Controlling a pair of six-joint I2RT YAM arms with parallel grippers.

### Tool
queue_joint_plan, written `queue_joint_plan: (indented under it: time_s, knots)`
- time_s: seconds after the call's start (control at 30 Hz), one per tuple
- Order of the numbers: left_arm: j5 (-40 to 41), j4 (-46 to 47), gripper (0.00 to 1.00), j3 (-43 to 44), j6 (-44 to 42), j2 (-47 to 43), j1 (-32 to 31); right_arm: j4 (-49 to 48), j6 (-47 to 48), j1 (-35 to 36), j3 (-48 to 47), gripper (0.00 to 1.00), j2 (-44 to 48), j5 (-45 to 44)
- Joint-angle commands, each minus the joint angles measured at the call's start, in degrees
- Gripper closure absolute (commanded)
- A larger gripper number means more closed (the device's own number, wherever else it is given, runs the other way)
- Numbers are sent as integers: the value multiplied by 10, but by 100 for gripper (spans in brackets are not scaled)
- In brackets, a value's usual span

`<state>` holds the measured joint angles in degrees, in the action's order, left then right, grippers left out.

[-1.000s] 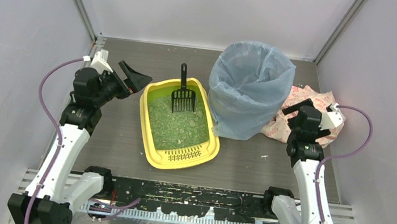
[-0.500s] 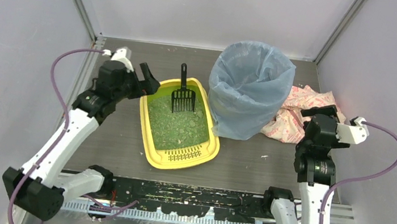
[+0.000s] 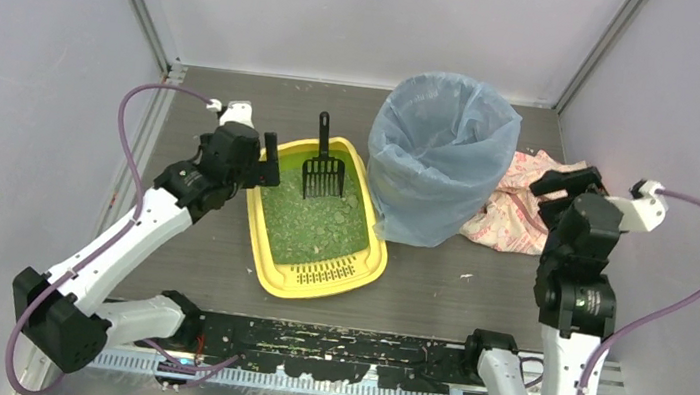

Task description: Clean the litter box

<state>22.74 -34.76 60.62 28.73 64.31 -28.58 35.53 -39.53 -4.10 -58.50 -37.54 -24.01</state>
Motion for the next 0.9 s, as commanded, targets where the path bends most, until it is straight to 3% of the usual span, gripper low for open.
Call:
queue_joint_plan:
  time_s: [0.0,0.07,0.37,0.63,0.87]
  knots:
    - [95,-7,5,15,-18,5,-34,58,4,0,-142,28,-88,87]
    - [131,-13,5,19,-23,13,-57,97,0,0,-199,37,-147,104]
    - [182,-9,5,2,-29,19,-86,267,61,8,-384,44,-356,118]
    - [161,18,4,-28,-30,-7,-86,296,83,55,-414,46,-380,95]
    - [159,28,5,-40,-33,-9,-86,295,70,84,-435,31,-339,75]
